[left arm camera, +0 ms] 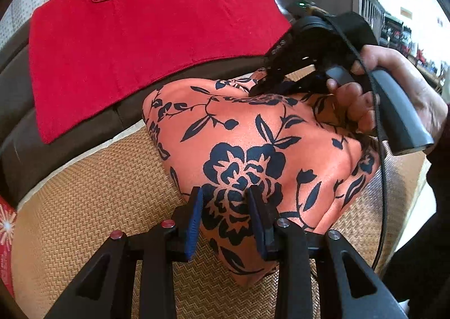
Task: Fold small clothes
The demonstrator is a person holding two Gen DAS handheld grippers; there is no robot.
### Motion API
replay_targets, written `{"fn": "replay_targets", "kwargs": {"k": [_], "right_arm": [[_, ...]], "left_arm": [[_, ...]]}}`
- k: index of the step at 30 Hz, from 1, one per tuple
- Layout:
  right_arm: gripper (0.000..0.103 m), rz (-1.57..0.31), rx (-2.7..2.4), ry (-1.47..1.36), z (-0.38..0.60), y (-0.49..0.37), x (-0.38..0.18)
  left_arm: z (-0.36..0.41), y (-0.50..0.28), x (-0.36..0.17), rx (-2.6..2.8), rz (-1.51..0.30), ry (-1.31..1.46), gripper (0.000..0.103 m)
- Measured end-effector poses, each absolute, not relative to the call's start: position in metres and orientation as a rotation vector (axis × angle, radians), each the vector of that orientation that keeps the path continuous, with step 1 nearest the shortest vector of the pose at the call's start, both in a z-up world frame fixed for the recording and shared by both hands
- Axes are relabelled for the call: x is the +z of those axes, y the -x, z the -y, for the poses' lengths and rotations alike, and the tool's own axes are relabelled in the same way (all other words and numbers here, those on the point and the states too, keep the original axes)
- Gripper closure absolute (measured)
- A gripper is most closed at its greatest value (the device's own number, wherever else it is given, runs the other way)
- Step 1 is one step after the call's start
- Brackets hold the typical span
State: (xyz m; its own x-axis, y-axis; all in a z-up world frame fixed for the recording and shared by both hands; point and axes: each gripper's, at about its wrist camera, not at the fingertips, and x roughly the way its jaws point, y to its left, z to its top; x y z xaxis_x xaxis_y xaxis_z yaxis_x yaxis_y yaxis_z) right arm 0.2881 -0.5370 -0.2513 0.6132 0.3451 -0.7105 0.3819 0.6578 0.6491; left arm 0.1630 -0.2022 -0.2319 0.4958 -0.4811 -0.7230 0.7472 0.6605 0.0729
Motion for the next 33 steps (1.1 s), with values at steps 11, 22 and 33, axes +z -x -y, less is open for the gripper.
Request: {"fn": "replay_targets", "kwargs": {"k": [11,22,33], "right_arm": [[0.082,-0.976,-0.011,-0.718,0.529,-0.198,-0.210],[0.083,-0.998,-0.041,-0.567,0.498,-0.149,-0.232],[0.082,-0.908,0.008,-0.583,0.523,-0.227,-0.171]], "left_arm": [[0.197,-0.179,-0.210,-0.718,-0.704,-0.265,0.051],[0.214,-0.180,-0.245,-0.673,-0.809,-0.329,0.050],[0.214,-0.173,-0.243,-0.672,-0.773,-0.356,0.048]]}}
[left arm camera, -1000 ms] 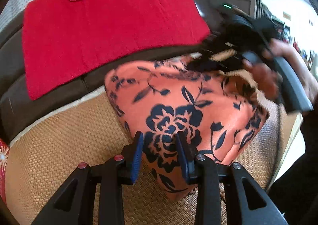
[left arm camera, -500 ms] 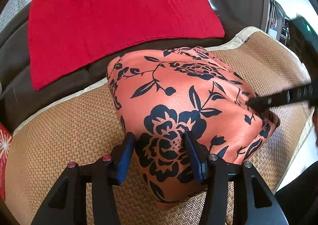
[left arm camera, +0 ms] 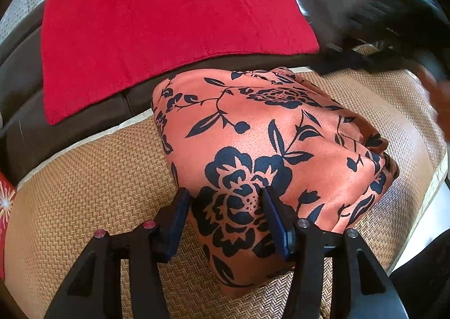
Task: Fold small clothes
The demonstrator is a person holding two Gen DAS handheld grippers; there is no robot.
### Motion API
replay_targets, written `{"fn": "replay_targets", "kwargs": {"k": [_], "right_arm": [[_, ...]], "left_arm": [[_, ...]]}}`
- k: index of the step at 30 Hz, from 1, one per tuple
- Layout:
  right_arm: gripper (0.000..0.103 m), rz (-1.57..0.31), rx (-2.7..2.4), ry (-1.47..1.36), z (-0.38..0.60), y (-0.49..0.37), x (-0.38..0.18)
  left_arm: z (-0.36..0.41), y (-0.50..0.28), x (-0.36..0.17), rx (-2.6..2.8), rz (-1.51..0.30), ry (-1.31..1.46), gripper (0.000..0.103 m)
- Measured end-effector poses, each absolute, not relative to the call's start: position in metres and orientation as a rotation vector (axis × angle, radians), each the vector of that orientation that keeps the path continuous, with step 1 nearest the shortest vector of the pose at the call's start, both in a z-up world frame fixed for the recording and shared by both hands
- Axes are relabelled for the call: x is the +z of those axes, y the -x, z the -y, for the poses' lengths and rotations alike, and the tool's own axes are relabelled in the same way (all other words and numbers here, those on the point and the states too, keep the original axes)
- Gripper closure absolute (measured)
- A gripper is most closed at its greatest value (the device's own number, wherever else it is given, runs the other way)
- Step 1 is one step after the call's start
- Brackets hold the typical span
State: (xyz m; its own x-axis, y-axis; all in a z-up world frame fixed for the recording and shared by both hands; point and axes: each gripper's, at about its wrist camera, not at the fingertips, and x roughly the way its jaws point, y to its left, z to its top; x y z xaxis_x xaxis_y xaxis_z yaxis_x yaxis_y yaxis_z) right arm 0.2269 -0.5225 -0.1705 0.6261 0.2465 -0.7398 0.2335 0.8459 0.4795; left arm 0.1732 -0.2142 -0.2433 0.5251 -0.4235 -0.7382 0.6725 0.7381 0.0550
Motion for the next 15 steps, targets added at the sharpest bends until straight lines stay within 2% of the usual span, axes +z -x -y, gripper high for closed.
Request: {"fn": "replay_targets", "kwargs": {"k": [4,7,8,15], "right_arm": [[0.082,-0.948,-0.007,-0.645,0.529,-0.279,-0.188],[0.084,-1.112,-0.038,-0.671,0.534,-0.317,-0.236],[0.084,-1.112,-0.024,-0.699,0.536,-0.321,-0.245],[0.082,-0.998,0.159,-0.705,0.515,-0.332,-0.199]], "left_arm": [[0.212,-0.172,-0.241,-0.679,-0.771,-0.351,0.046],[0.210,-0.173,-0.240,-0.684,-0.770,-0.350,0.045],[0.210,-0.172,-0.240,-0.687,-0.770,-0.350,0.045],[0.207,-0.172,-0.239,-0.690,-0.766,-0.346,0.043]]}}
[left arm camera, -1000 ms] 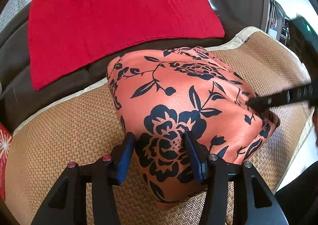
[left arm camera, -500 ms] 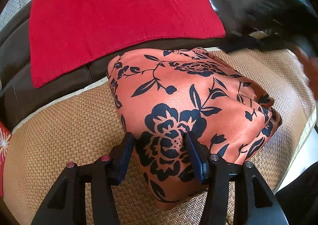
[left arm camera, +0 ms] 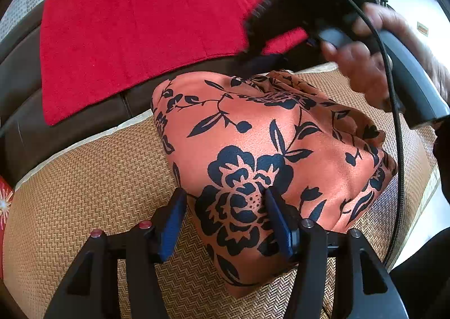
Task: Fold small clothes
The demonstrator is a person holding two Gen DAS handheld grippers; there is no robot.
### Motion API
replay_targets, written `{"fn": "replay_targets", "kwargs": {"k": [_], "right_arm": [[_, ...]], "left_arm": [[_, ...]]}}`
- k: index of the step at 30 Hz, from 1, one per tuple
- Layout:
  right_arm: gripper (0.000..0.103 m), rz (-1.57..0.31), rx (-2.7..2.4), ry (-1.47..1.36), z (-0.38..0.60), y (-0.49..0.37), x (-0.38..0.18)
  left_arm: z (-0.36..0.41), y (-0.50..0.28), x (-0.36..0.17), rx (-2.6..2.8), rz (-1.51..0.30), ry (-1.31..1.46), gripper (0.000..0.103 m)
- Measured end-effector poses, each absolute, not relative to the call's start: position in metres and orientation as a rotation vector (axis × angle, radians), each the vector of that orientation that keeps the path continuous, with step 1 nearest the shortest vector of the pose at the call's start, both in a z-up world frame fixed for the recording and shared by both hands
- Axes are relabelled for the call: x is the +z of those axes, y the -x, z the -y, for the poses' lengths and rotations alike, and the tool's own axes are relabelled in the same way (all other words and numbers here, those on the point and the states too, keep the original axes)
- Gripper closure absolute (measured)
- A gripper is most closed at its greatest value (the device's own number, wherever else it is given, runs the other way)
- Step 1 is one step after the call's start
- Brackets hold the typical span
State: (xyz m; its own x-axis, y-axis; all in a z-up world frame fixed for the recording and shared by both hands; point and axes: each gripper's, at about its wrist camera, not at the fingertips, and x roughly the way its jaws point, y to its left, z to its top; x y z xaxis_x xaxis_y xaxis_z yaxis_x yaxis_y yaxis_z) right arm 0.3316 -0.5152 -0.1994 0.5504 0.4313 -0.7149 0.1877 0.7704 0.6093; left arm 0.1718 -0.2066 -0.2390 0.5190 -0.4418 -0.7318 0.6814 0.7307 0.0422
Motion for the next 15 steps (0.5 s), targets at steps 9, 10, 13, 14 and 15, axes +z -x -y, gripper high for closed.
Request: {"fn": "replay_targets", "kwargs": {"k": [9,10,13,14,15], "right_arm": [[0.083,-1.056,0.234,-0.729,0.471,-0.365,-0.244],[0.083,-1.042,0.235,-0.741,0.474,-0.360,-0.239],[0.081,-0.980,0.216,-0.748,0.490,-0.328,-0.219],[0.081,-0.946,0.207,-0.744,0.494,-0.313,-0.211],[0.081,-0.915,0.185,-0.733,0.498,-0.294,-0.203]], "left_arm": [[0.200,-0.177,-0.237,-0.696,-0.765,-0.324,0.036],[0.199,-0.177,-0.236,-0.699,-0.763,-0.317,0.036],[0.197,-0.175,-0.224,-0.700,-0.723,-0.312,0.036],[0.195,-0.173,-0.216,-0.698,-0.692,-0.300,0.036],[0.192,-0.171,-0.211,-0.698,-0.673,-0.284,0.036]]}}
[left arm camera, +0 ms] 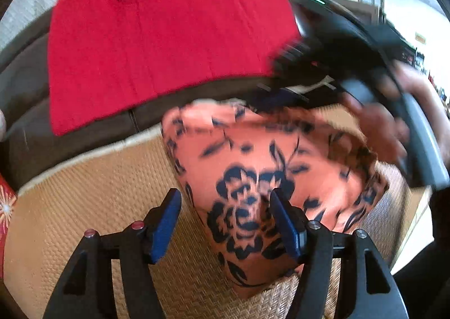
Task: Fold small clothes
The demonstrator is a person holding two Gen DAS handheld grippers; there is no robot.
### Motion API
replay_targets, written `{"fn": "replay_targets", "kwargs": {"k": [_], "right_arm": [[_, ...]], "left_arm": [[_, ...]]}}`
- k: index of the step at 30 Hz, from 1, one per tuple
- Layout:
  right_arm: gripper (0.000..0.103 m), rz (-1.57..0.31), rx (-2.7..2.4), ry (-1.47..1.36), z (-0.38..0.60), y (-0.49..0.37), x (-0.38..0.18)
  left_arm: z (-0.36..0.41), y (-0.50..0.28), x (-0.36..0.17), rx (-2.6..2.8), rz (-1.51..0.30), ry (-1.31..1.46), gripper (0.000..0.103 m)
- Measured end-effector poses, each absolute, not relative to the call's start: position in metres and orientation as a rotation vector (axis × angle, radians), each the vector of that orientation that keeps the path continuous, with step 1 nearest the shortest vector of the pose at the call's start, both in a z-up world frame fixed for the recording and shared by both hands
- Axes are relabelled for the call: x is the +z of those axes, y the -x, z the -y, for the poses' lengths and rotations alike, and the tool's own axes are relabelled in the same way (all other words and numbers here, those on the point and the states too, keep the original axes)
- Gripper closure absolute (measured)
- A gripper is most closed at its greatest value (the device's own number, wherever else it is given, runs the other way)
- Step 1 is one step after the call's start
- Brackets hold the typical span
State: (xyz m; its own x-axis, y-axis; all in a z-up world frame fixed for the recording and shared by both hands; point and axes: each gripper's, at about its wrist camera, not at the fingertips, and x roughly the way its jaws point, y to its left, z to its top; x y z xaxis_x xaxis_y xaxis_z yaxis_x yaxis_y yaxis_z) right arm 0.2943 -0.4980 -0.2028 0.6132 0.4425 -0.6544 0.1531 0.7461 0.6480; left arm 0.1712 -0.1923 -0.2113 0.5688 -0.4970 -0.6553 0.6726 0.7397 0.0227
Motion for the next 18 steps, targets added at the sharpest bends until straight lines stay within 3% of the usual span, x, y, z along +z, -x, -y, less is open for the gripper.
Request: {"fn": "replay_targets", "kwargs": {"k": [5,9,18], "right_arm": [[0.081,-0.824,0.000,-0.666,0.511,-0.218,-0.177],[0.082,-0.913,-0.067,-0.690,0.510,-0.186,-0.211],[0.082,-0.831,-0.012,-0.752,0.531,-0.147,-0.206]], "left_arm": [[0.195,-0.176,-0.205,-0.671,-0.672,-0.197,0.033],[0.222,-0.183,-0.239,-0.618,-0.802,-0.306,0.033],[0.209,-0.168,-0.223,-0.534,-0.749,-0.262,0.033]]}}
